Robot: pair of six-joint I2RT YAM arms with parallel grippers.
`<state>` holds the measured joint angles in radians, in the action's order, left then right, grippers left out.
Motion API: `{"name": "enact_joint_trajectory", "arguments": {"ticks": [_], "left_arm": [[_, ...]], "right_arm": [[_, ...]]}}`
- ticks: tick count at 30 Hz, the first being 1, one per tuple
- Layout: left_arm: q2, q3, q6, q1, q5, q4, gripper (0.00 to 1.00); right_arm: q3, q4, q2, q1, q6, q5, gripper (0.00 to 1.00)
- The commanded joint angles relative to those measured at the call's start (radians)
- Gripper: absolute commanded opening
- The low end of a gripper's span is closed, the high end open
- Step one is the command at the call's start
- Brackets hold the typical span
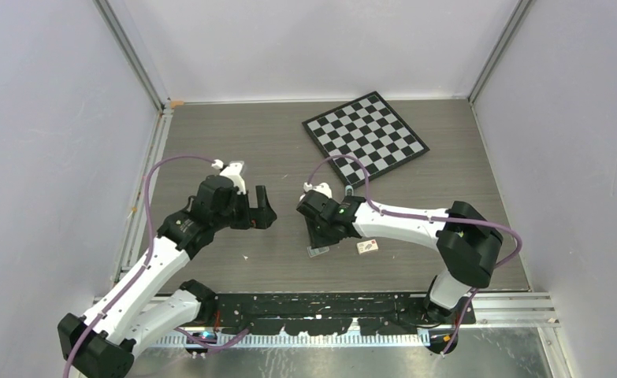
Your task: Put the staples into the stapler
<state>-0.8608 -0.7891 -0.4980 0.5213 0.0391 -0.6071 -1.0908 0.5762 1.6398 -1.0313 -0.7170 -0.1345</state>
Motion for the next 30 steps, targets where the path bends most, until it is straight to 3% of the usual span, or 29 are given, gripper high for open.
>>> {"name": "enact_joint_trajectory", "arguments": {"ticks": [1,9,14,19,30], "left_arm": [[0.016,0.062,-0.079,-0.003,0.072,0.080,0.97],[-0.037,0.236,-0.235,-0.003,0.214,0.294,0.51],[-0.084,0.323,-0.319,0.000,0.257,0.426,0.34],[-0.130,0.392,-0.382,0.006,0.258,0.529,0.23],[-0.357,0.485,-0.557,0.103,0.254,0.856,0.15]], "right_arm": [[0.023,-0.059,0.012,-0.004,-0.027,-0.023,0.34],[0.073,-0.159,0.020,-0.004,-0.069,0.019,0.34],[0.104,-0.199,0.014,-0.004,-0.094,0.016,0.41],[0.128,-0.222,-0.006,0.001,-0.109,0.003,0.45],[0.188,-0.285,-0.049,0.036,-0.132,0.032,0.45]]}}
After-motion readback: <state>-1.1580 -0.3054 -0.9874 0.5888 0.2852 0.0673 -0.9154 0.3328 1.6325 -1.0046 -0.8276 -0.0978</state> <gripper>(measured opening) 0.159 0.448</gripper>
